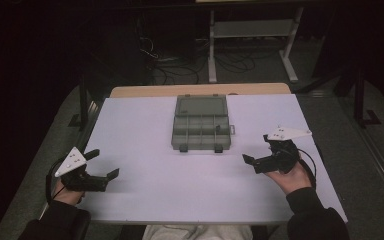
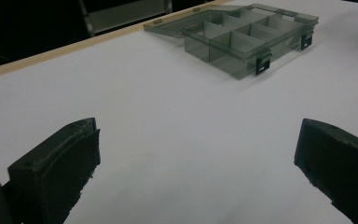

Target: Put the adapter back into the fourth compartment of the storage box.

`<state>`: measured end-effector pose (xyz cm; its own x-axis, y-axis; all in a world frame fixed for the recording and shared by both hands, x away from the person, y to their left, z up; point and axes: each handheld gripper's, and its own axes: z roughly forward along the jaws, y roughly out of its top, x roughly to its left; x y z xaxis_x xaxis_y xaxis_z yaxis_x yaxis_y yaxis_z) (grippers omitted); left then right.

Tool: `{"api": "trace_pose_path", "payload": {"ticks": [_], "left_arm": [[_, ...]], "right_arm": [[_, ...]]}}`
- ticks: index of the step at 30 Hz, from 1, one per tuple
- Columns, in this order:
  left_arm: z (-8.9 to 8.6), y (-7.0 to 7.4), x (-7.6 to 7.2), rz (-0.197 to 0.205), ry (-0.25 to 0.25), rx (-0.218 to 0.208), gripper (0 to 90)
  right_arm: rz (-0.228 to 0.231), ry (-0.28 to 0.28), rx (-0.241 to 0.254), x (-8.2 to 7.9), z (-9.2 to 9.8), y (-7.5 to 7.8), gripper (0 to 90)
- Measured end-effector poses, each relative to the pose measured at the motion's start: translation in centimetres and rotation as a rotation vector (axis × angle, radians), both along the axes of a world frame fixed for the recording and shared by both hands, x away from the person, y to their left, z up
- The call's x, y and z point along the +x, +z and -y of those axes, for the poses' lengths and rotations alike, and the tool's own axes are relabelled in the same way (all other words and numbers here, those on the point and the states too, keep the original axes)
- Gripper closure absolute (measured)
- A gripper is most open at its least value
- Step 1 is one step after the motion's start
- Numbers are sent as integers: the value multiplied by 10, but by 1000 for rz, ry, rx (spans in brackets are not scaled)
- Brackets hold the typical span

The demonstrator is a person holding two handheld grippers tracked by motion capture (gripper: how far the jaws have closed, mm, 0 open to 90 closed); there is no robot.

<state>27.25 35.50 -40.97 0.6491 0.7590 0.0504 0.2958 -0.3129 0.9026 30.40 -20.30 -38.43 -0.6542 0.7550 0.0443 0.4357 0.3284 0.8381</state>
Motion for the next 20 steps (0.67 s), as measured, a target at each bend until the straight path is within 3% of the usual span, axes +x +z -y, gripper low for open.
{"api": "trace_pose_path", "payload": {"ticks": [12, 20], "left_arm": [[0, 0, 0, 2, -1, 0, 0], [0, 0, 0, 2, -2, 1, 0]], "right_arm": [[35, -45, 23, -21, 18, -15, 0], [22, -53, 13, -28, 22, -23, 0]]}}
